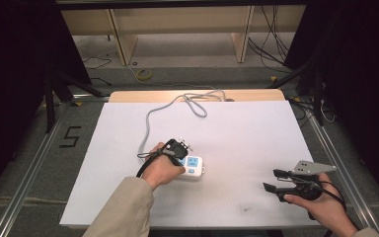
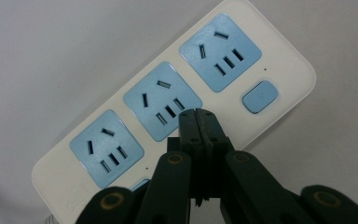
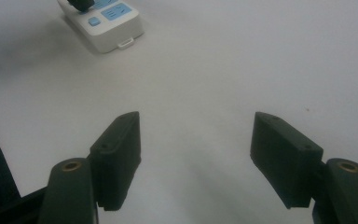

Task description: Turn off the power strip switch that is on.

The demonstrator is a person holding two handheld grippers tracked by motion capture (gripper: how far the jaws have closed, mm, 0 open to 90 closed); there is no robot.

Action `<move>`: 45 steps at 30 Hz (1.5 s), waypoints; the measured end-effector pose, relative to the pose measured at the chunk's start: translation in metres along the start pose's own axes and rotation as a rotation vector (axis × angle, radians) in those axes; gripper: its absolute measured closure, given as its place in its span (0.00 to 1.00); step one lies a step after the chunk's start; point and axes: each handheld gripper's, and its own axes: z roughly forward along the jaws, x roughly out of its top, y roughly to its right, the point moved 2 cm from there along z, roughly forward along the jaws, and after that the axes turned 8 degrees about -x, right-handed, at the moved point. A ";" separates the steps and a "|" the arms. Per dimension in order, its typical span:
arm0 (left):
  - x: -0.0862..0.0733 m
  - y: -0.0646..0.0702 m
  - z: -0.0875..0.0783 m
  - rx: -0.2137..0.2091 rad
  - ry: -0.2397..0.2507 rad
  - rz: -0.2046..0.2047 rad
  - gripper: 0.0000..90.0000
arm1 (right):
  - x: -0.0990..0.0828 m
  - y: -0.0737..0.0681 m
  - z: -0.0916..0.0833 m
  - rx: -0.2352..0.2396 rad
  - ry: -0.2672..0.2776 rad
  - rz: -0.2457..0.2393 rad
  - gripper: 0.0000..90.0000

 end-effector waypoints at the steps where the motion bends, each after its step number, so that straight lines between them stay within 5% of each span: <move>1: 0.000 0.000 0.000 0.000 0.006 -0.005 1.00 | 0.000 0.000 0.000 0.000 0.001 -0.001 0.37; 45: 0.000 -0.001 0.000 -0.004 0.018 -0.002 1.00 | 0.000 0.002 -0.001 0.000 0.005 0.003 0.38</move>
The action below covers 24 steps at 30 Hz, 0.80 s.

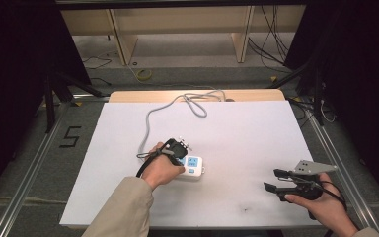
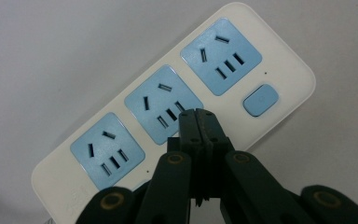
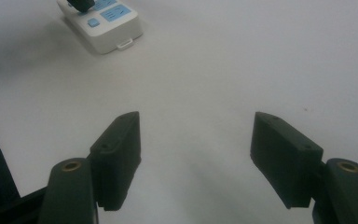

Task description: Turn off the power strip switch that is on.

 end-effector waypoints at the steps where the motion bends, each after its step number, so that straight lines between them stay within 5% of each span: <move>1: 0.000 0.000 0.000 0.001 0.002 0.000 1.00 | 0.000 0.000 0.000 0.000 0.001 -0.001 0.37; 16: -0.001 -0.004 -0.003 -0.003 0.037 -0.009 1.00 | 0.000 0.000 -0.002 -0.006 0.003 -0.005 0.37; 24: -0.003 -0.009 -0.014 0.004 0.128 -0.010 1.00 | 0.000 0.000 -0.001 -0.005 0.003 0.000 0.37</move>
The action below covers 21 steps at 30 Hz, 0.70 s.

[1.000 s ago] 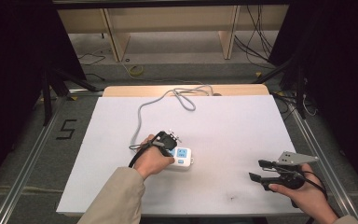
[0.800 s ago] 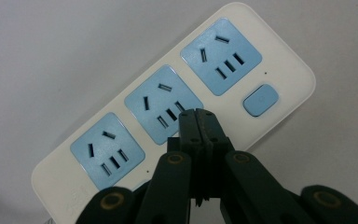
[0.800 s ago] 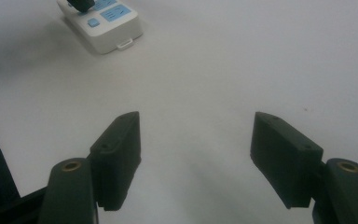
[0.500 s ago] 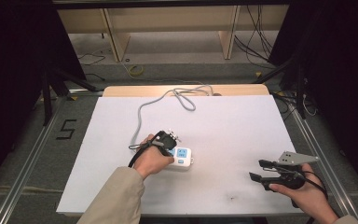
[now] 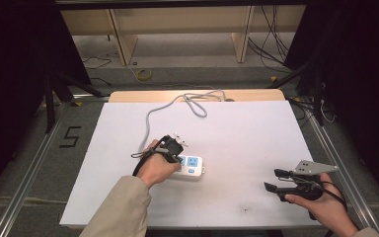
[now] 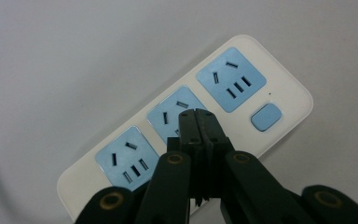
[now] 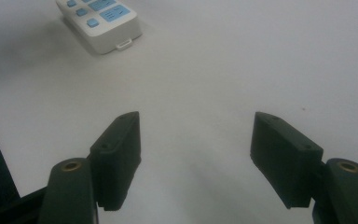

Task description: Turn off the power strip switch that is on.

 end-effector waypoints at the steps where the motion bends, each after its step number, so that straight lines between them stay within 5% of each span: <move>1: 0.000 -0.001 -0.001 0.002 0.005 -0.001 1.00 | 0.000 0.000 0.000 0.000 0.000 0.000 0.37; 12: -0.003 -0.003 -0.013 0.024 0.098 -0.002 0.84 | -0.001 0.001 0.000 -0.001 0.000 0.005 0.37; 21: -0.008 -0.013 -0.023 0.043 0.218 -0.038 0.44 | -0.001 0.002 0.000 -0.004 -0.005 0.012 0.37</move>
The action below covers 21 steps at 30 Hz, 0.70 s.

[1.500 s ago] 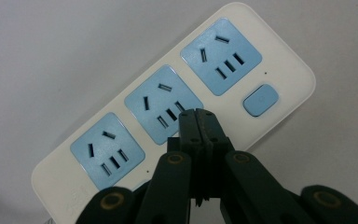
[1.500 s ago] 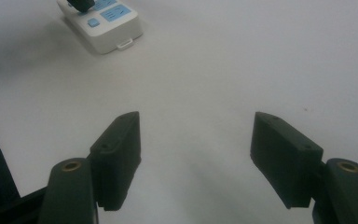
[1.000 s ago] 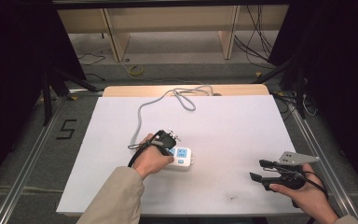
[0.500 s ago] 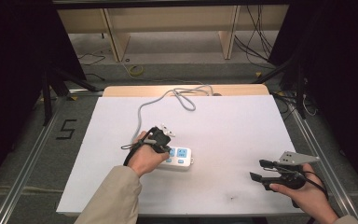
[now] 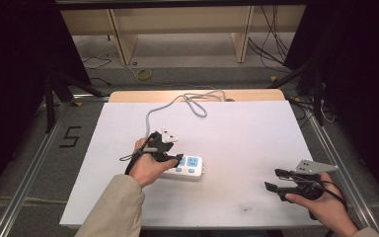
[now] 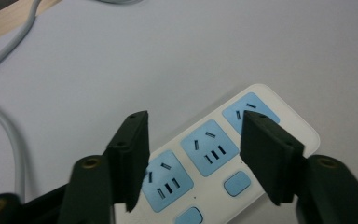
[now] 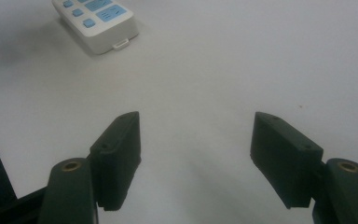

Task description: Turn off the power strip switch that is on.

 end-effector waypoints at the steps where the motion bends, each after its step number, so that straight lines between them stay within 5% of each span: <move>1: 0.000 -0.001 0.000 0.007 0.002 -0.009 0.40 | 0.000 0.000 0.000 -0.001 0.001 0.000 0.37; 9: -0.008 -0.003 -0.008 0.016 0.020 -0.039 0.27 | 0.000 0.002 0.000 -0.005 -0.001 0.006 0.37; 16: -0.020 0.001 -0.014 0.008 0.063 -0.009 0.24 | 0.000 0.003 0.000 -0.001 -0.001 -0.001 0.37; 21: -0.026 -0.002 -0.019 0.016 0.067 -0.026 0.24 | 0.000 0.004 0.000 -0.001 0.003 0.000 0.37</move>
